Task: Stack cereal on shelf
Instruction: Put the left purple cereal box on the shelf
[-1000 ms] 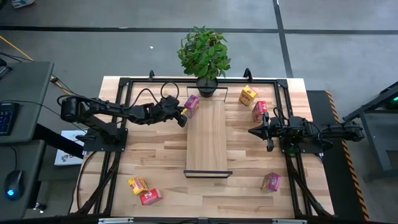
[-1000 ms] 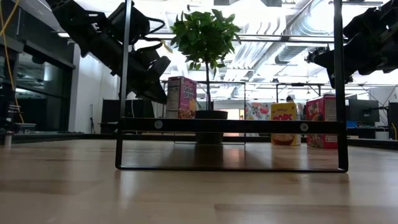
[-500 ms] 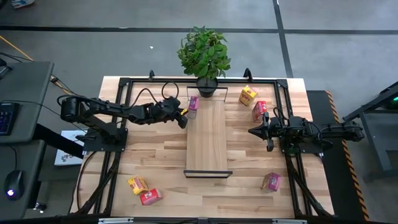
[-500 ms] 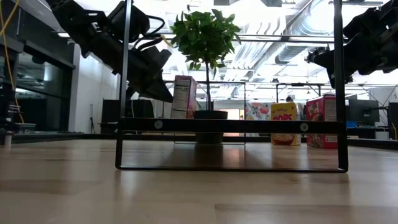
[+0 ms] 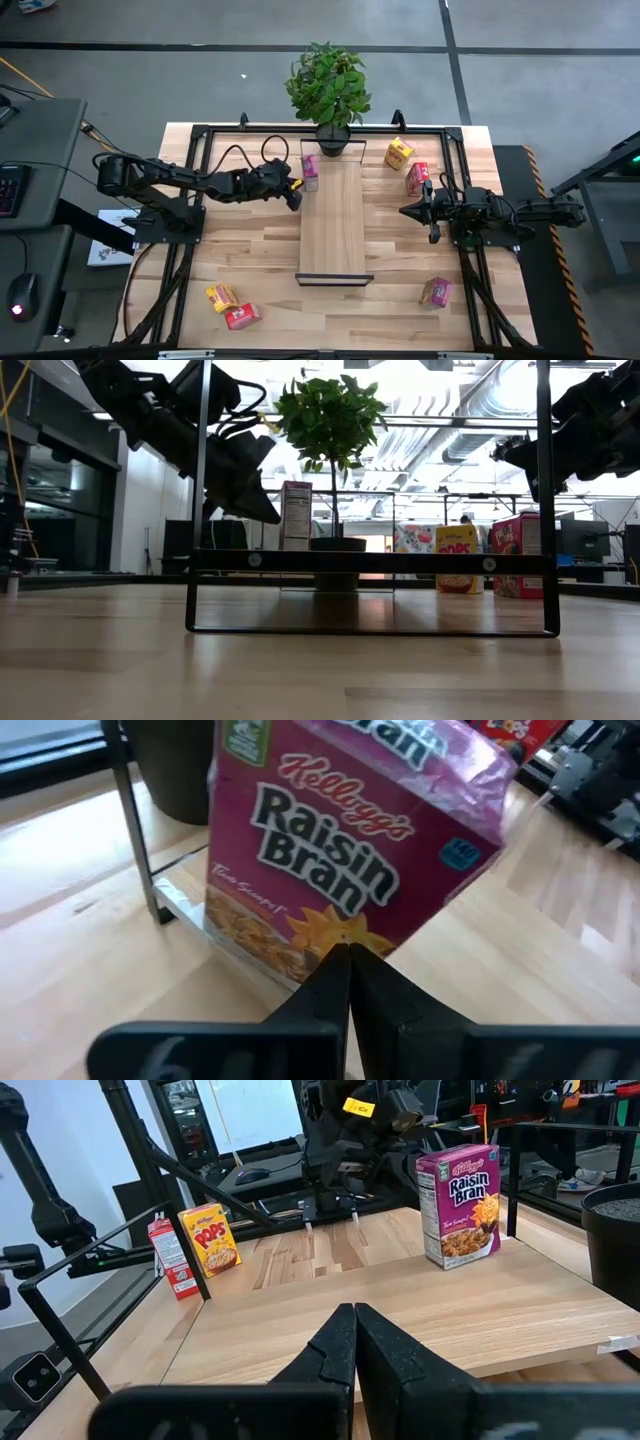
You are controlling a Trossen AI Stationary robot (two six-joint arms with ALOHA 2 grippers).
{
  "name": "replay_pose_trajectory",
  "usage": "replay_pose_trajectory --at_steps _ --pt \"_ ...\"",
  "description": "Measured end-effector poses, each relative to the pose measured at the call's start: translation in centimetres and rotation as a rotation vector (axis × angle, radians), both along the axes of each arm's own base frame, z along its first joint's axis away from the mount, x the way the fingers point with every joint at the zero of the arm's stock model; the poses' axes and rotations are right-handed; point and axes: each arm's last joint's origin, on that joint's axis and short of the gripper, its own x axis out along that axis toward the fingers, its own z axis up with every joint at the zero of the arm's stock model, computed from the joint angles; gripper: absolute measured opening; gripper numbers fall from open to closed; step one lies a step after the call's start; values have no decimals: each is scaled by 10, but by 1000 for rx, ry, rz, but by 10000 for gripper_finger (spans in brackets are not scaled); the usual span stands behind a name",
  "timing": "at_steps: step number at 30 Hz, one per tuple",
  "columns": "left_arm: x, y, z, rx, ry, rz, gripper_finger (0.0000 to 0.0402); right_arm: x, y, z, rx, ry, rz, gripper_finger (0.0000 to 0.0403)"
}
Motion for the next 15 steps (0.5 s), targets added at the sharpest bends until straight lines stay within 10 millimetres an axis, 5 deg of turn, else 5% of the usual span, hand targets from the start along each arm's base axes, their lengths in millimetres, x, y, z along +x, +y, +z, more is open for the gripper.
replay_pose_trajectory --at_steps 15 --pt "-4 32 -12 30 60 55 0 0 0 0 0 0 0 0"
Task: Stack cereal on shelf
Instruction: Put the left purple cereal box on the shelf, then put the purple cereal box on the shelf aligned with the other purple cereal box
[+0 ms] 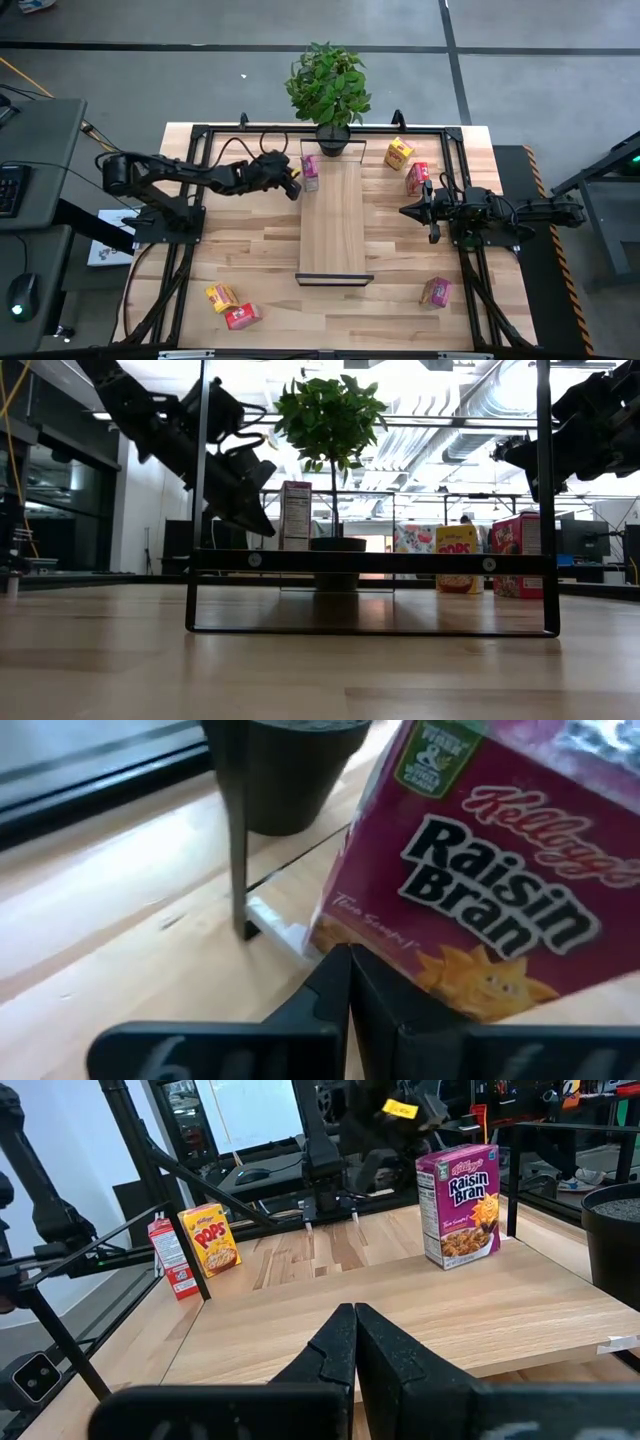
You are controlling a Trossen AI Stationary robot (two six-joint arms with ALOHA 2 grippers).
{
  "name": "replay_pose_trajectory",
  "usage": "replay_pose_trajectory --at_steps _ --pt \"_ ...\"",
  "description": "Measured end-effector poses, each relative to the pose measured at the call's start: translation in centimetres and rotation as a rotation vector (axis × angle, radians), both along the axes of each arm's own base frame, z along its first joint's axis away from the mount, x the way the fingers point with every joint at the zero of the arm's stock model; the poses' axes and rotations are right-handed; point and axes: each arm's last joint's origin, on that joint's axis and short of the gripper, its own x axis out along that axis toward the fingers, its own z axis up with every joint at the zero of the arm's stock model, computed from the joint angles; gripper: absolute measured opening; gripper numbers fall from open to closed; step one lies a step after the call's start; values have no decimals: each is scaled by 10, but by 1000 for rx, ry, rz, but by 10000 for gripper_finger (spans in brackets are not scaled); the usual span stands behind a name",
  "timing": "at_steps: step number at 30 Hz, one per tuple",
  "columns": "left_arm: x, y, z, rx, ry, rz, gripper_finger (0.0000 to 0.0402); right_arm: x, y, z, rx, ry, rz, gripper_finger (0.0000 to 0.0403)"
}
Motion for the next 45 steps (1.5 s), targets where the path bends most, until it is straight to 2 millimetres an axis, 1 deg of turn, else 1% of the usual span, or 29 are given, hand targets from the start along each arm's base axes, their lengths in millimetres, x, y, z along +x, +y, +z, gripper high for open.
replay_pose_trajectory --at_steps 6,11,26,31,35,39,43,45 --pt "6 8 -20 -37 23 -3 0 0 0 0 0 0 0 0" --pt "8 11 -29 -39 42 10 0 0 0 0 0 0 0 0" --pt "11 12 -26 2 0 19 0 0 0 0 0 0 0 0" --pt "7 12 -26 15 53 5 0 0 0 0 0 0 0 0" --pt "-4 15 -13 35 93 34 0 0 0 0 0 0 0 0" --pt "-17 12 15 103 65 65 0 0 0 0 0 0 0 0" --pt "-26 -3 53 186 -71 -12 0 0 0 0 0 0 0 0" --pt "-31 -15 69 242 -211 -103 0 0 0 0 0 0 0 0"
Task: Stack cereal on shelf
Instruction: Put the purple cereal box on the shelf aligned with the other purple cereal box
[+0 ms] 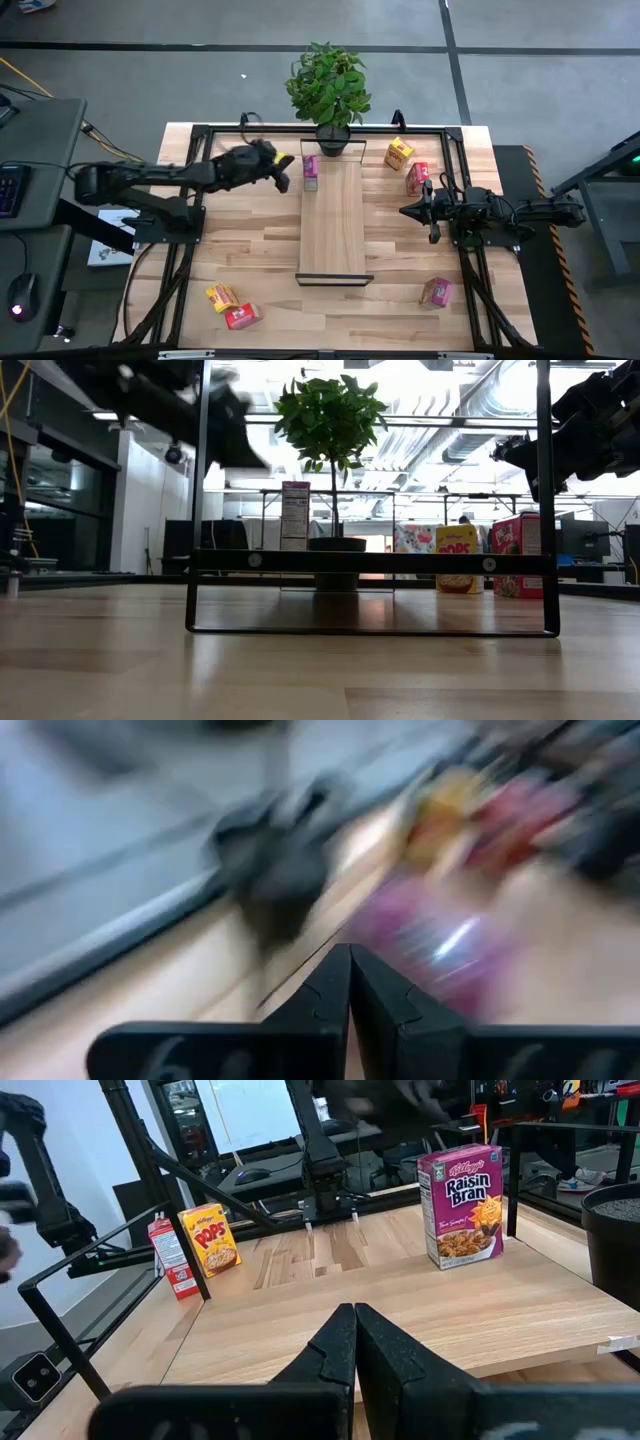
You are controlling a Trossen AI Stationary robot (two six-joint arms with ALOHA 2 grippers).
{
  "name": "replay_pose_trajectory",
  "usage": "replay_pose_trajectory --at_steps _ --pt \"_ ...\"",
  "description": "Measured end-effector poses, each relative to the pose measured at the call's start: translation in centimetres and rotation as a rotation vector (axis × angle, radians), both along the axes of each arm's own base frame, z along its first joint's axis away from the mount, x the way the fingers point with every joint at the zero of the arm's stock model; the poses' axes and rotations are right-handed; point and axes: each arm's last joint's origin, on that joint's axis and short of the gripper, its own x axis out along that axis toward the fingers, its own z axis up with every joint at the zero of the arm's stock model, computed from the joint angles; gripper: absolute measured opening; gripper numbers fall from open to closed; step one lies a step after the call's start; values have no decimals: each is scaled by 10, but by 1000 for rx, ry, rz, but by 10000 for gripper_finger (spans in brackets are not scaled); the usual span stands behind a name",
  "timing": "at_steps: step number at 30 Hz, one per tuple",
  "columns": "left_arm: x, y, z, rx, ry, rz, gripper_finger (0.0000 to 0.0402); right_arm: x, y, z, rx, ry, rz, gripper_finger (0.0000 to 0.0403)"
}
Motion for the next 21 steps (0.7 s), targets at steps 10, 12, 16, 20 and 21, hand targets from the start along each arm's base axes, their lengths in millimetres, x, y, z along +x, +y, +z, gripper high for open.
replay_pose_trajectory --at_steps 10,12,16,20,21 --pt "-53 -49 -9 140 -532 -461 0 0 0 0 0 0 0 0" --pt "-58 -51 -12 109 -551 -477 0 0 0 0 -27 -4 -8 0" --pt "-61 -53 -14 73 -560 -486 0 0 -2 13 4 -131 -66 0" --pt "-61 -53 -15 71 -560 -477 0 -5 -5 36 19 -382 -158 0" --pt "-61 -53 -15 72 -559 -470 0 -8 -5 42 32 -448 -159 0"
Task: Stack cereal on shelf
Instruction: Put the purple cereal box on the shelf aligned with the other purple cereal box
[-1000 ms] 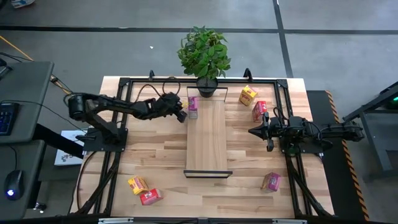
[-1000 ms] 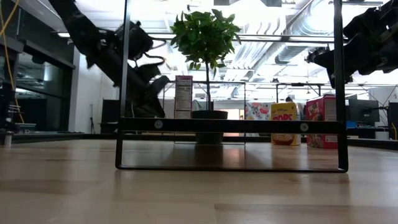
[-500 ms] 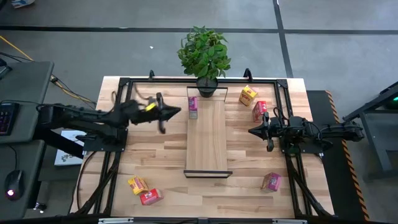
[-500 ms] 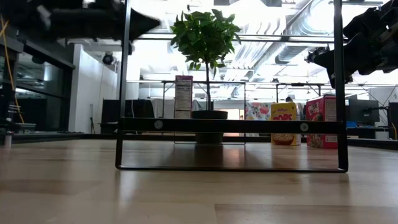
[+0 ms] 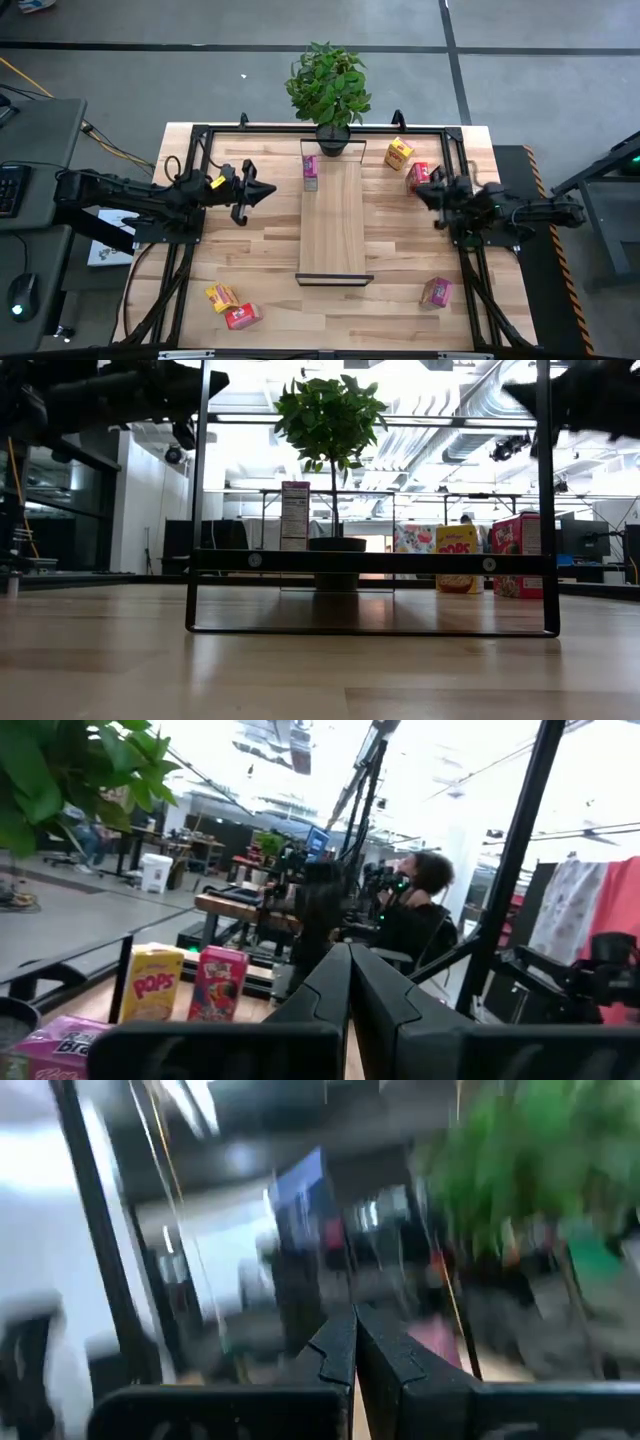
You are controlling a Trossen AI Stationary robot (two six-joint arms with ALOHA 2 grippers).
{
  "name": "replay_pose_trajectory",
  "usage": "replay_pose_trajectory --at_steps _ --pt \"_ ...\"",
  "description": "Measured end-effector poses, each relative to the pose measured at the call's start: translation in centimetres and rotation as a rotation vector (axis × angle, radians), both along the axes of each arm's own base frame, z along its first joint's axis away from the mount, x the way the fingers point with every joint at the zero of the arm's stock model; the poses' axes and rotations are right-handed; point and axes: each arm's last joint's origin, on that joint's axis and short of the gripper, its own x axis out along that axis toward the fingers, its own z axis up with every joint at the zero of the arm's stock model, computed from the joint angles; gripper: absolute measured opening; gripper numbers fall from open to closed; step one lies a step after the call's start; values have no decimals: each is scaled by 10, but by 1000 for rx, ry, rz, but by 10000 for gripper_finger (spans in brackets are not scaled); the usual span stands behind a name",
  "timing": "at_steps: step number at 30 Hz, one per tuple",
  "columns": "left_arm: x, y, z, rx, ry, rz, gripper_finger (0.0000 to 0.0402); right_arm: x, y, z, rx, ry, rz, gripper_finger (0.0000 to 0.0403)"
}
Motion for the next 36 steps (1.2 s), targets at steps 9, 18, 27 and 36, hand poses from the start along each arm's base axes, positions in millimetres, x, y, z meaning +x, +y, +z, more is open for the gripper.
replay_pose_trajectory --at_steps 9,18,27,36 --pt "0 2 0 57 3 83 0 10 3 52 81 70 88 42" --pt "-1 4 2 36 -19 167 0 42 18 113 502 925 144 190" --pt "-2 5 3 1 -36 188 0 50 69 124 1153 1662 -141 238" --pt "-3 8 3 -27 -39 274 0 50 148 126 1213 1781 -369 239"
